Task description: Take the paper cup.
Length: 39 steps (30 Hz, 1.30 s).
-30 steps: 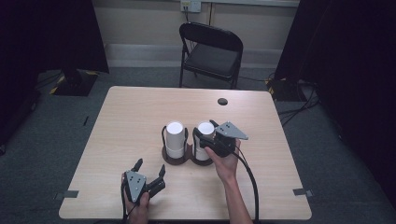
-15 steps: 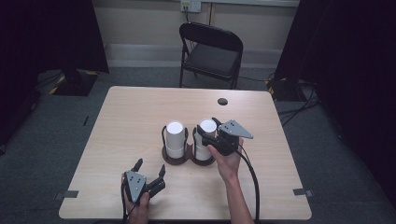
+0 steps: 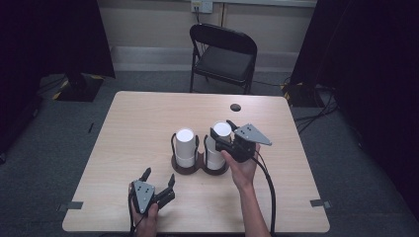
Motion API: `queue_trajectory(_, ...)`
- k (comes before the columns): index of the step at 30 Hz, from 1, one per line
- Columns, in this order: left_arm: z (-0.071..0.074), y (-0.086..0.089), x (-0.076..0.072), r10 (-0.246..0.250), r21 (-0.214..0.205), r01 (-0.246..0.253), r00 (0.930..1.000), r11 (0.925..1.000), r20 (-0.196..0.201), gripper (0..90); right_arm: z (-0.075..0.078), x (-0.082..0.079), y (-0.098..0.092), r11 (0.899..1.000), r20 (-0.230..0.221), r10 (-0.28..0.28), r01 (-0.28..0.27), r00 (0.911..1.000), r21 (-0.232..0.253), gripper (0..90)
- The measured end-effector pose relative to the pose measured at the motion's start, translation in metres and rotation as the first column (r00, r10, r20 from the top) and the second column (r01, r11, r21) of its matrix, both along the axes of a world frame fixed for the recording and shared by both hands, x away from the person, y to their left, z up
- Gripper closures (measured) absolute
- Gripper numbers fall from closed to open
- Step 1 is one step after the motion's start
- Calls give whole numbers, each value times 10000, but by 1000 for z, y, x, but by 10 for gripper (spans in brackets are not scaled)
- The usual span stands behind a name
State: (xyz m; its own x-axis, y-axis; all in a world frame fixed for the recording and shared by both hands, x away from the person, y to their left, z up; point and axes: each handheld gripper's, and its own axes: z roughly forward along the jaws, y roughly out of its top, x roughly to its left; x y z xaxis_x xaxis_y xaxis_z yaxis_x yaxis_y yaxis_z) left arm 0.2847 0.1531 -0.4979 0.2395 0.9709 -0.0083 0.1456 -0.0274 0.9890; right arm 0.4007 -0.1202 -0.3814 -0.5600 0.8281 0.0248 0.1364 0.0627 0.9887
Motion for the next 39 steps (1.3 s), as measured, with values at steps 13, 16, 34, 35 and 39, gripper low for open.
queue_trajectory(13, 0, 0, 0, 2, -59, -2, 10000, 10000, 23, 182, 7, 2, 1, 10000, 71, 64, -64, 10000, -65, 352)
queue_trajectory(16, 0, 0, 0, 12, -48, -12, 10000, 10000, 27, 182, 9, 2, 1, 10000, 95, 8, -8, 10000, -83, 352)
queue_trajectory(34, 0, -1, 1, 202, -50, -203, 9998, 9998, -55, 193, 19, 0, 1, 9997, 290, 257, -258, 9992, 56, 353)
queue_trajectory(35, 0, -1, 0, 248, 22, -248, 9997, 9997, 15, 193, 20, -1, 1, 9996, 291, 260, -263, 9992, 92, 353)
queue_trajectory(39, 1, -2, 2, 197, 204, -192, 9995, 9996, -233, 193, 23, -4, -1, 9993, 492, 276, -289, 9984, 258, 353)
